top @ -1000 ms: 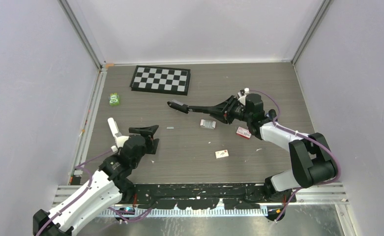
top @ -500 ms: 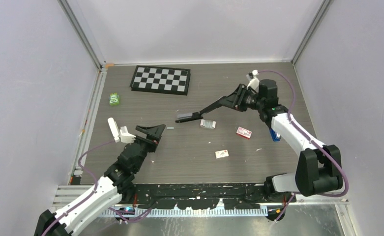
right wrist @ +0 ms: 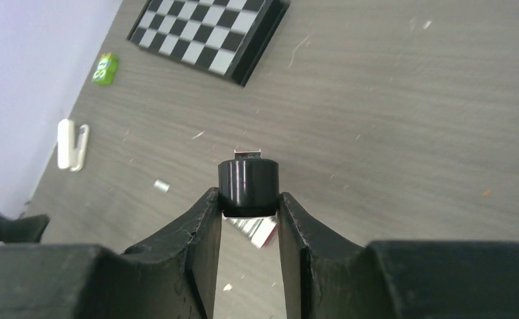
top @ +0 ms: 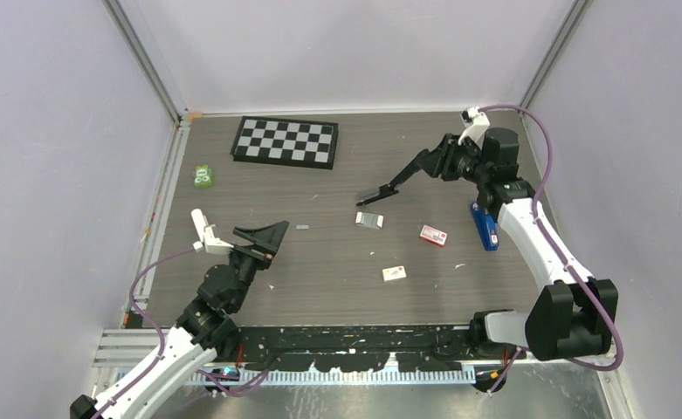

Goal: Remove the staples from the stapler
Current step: Place the stapler at the center of the board.

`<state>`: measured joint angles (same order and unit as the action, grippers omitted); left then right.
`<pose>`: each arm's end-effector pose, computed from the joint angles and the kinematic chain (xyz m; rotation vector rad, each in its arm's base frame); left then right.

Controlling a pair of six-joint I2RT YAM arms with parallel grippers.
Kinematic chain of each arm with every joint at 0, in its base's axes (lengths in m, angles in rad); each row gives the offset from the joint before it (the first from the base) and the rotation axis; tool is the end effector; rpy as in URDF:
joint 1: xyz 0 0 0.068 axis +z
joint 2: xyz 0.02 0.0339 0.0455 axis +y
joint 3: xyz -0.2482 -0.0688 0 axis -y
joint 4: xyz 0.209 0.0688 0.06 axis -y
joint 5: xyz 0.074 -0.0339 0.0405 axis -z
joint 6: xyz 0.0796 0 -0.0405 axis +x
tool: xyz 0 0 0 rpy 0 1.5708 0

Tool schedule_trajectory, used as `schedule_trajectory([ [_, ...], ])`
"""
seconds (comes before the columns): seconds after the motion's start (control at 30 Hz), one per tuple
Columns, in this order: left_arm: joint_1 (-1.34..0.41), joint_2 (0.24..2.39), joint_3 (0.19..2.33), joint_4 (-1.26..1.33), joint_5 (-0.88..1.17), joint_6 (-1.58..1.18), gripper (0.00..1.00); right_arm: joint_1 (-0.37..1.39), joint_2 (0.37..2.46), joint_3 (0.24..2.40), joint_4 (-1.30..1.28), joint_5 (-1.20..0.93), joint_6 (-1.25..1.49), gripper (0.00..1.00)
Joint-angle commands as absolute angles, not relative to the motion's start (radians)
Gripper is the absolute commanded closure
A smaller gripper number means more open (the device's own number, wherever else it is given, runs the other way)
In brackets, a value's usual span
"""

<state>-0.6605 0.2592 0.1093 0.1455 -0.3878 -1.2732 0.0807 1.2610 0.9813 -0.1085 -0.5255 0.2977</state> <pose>0.1317 -0.0642 0.2046 -0.8187 1.5006 -1.1877 0.2898 0.0635 0.2958 -0.1389 1.9756 0.7610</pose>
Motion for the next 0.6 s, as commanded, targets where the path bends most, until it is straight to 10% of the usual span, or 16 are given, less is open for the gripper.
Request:
schedule_trajectory([
  [0.0, -0.655, 0.246, 0.092, 0.143, -0.385, -1.236, 0.14, 0.078, 1.297, 1.054, 0.104, -0.408, 0.171, 0.99],
  [0.3, -0.655, 0.288, 0.084, 0.198, -0.365, -1.231, 0.13, 0.067, 1.428, 0.865, 0.592, -0.434, 0.043, 0.99],
  [0.57, -0.656, 0.352, 0.077, 0.263, -0.353, -1.227, 0.13, 0.069, 1.479, 0.744, 0.537, -0.560, -0.183, 0.99],
])
